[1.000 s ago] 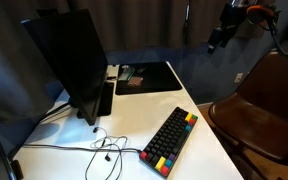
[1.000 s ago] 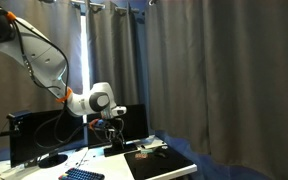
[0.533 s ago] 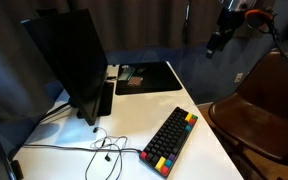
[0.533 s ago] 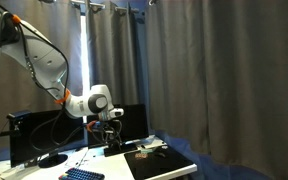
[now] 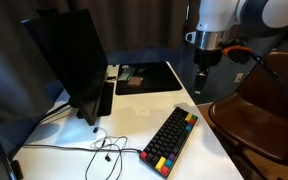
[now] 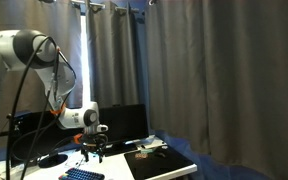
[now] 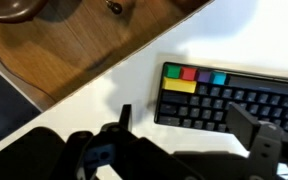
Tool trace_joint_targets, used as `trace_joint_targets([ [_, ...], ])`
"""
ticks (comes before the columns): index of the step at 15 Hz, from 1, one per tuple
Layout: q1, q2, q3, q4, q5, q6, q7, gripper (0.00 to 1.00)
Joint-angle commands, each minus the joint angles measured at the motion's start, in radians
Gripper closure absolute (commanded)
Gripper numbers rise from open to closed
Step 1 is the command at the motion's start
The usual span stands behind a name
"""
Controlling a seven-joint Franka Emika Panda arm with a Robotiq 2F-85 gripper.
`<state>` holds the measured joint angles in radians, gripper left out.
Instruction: Press a button on the right side of the keyboard
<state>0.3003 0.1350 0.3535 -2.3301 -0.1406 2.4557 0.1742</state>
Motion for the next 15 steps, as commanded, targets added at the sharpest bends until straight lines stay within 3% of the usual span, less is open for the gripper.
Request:
trace_joint_targets([
  [1, 0.05, 0.169, -0.019, 0.166, -0.04, -0.081, -0.049, 0.34],
  [10, 0.105, 0.361, -0.077, 0.37, -0.041, -0.111, -0.098, 0.99],
  [15, 0.102, 0.375, -0.075, 0.376, -0.009, -0.096, -0.099, 1.0],
])
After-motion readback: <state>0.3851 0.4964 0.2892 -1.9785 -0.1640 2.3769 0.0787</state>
